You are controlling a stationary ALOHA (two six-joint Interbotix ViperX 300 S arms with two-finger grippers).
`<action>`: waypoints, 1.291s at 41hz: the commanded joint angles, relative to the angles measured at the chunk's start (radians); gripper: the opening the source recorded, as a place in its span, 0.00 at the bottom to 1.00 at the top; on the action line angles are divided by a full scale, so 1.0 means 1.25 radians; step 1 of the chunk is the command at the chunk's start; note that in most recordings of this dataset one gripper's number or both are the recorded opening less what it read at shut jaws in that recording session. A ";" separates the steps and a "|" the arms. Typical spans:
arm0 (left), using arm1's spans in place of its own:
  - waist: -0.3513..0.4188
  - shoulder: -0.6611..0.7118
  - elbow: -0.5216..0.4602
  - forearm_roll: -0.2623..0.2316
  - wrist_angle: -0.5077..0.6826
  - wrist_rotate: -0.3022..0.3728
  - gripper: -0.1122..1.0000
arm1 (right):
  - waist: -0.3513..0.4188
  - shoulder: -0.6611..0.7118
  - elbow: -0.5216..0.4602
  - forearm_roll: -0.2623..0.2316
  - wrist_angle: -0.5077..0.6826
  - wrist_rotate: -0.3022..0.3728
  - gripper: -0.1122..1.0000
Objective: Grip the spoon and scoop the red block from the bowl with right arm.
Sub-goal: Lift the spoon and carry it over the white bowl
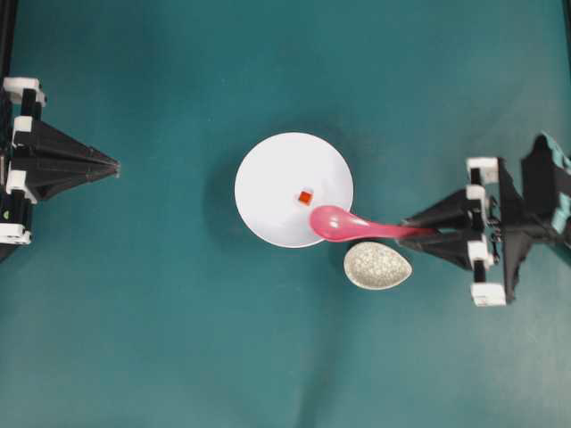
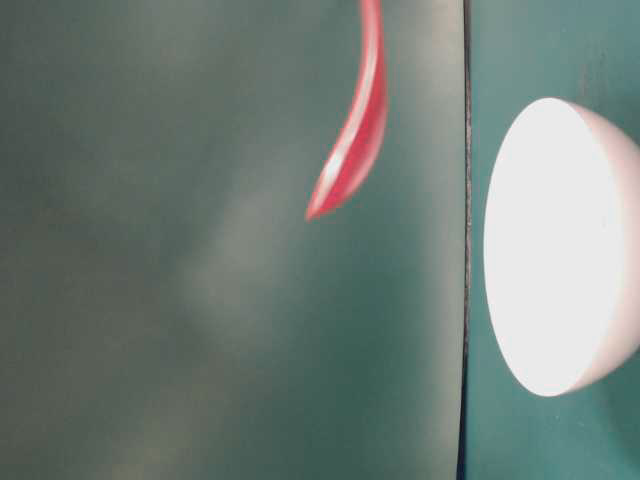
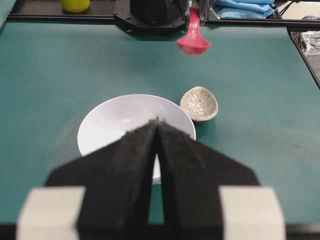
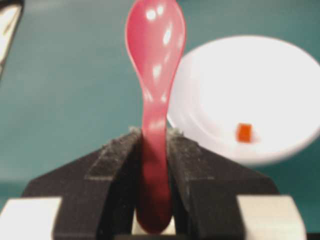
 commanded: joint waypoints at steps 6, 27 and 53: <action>0.001 0.000 -0.023 0.001 -0.004 0.000 0.10 | -0.177 -0.025 -0.174 -0.006 0.330 -0.025 0.31; 0.001 -0.002 -0.025 0.001 -0.002 0.001 0.10 | -0.431 0.134 -0.406 -0.047 0.779 0.086 0.31; 0.001 -0.002 -0.025 0.002 -0.004 0.001 0.10 | -0.391 0.330 -0.632 -0.458 1.170 0.438 0.31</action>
